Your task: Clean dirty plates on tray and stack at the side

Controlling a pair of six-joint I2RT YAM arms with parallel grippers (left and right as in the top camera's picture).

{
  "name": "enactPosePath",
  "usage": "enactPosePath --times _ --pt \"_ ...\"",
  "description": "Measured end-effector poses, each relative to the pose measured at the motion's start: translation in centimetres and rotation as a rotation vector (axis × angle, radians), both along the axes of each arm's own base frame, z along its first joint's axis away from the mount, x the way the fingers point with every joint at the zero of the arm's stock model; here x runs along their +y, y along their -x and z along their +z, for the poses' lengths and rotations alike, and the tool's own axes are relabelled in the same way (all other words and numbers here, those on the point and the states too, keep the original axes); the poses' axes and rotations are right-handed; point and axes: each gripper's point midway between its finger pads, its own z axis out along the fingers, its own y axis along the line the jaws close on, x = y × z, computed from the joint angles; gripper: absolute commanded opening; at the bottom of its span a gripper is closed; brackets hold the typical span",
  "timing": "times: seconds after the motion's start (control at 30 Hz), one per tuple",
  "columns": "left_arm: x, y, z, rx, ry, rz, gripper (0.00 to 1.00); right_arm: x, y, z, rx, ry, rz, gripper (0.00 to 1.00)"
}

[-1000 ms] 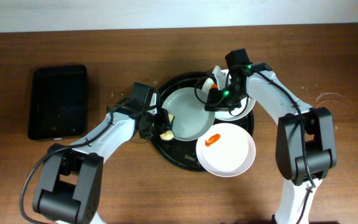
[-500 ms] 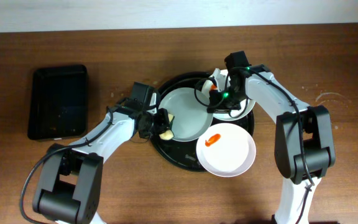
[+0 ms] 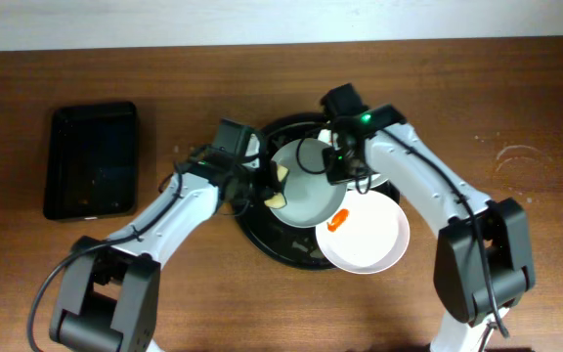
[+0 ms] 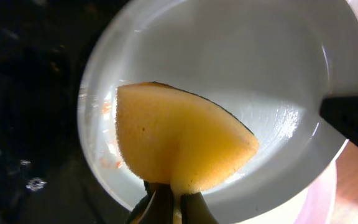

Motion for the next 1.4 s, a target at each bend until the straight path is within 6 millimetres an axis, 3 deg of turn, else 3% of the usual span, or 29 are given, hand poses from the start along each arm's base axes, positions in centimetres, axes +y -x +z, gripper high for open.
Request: enactPosePath --times 0.33,0.53,0.93,1.17,1.4 --pt "-0.2 0.3 -0.9 -0.017 -0.079 0.000 0.00 0.0 0.8 0.1 -0.019 0.099 -0.037 0.04" --pt "-0.1 0.7 -5.2 0.079 -0.114 0.009 0.00 -0.3 1.2 0.1 -0.005 0.109 -0.042 0.04" --pt "1.2 0.0 -4.0 0.111 -0.175 0.048 0.00 -0.8 1.4 0.2 -0.006 0.144 -0.054 0.04" --pt "3.2 -2.4 -1.3 0.048 -0.236 0.107 0.00 -2.4 1.5 0.6 -0.014 0.235 -0.062 0.04" --pt "4.5 -2.5 -0.6 0.021 -0.296 0.114 0.00 -3.4 0.4 3.3 -0.074 0.296 -0.074 0.04"
